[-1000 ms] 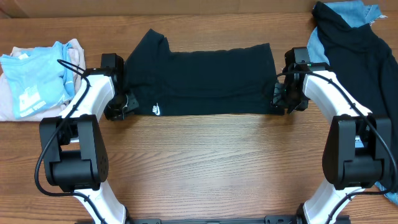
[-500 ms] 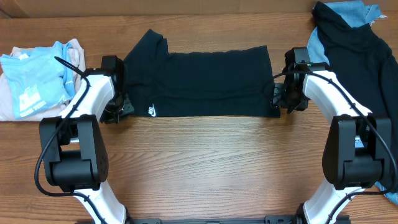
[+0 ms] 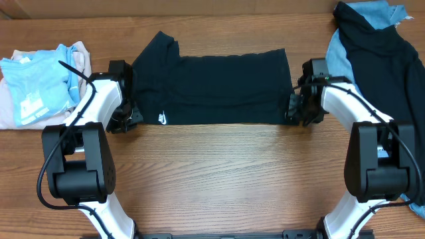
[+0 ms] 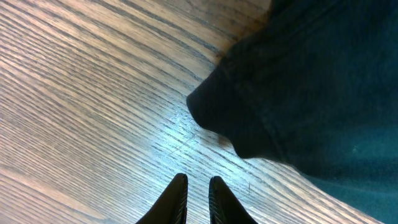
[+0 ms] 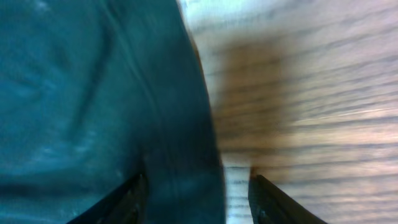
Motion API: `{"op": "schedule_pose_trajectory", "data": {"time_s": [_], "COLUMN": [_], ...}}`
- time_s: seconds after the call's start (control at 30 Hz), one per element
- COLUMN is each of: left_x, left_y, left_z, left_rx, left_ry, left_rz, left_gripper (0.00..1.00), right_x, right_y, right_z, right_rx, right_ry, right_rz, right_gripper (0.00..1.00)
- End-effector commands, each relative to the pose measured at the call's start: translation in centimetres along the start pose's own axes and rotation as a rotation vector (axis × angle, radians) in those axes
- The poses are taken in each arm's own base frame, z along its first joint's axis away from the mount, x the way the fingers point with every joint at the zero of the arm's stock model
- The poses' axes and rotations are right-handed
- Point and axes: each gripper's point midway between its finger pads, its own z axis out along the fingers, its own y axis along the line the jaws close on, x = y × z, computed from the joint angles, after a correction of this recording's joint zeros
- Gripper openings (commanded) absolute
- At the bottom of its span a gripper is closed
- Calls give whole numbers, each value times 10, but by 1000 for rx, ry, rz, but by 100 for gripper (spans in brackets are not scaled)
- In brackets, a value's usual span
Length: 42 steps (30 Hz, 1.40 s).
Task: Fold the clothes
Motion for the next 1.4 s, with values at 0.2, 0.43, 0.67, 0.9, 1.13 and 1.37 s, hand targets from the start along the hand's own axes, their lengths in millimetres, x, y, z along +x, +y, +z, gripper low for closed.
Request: {"op": "schedule_pose_trajectory", "data": {"time_s": [0.2,0.43,0.67,0.9,1.13,1.37], "left_x": [-4,12,43,60,39,2], "left_y": [6,14,30,48,22,1], "left_z": [-13,-13,-17,-23,-25,-48], "left_rx": [-9,-38,-106,-194,-44,100], "left_ry": [-23,42,166,228,137,-60], "left_rz": [-15,2,35,20,23,-24], "left_gripper": [4,4,4,4,5,52], "right_x": [24,42,72,77,70,70], "right_y": [-4,-14,-32,-33,-32,-32], "right_z": [16,12,4,3,5,5], "right_rx": [-7,44,147,152,144,144], "right_ry": [56,131,250,268,241,241], "right_rz": [6,10,63,63,63,63], "right_gripper": [4,4,4,4,4,8]}}
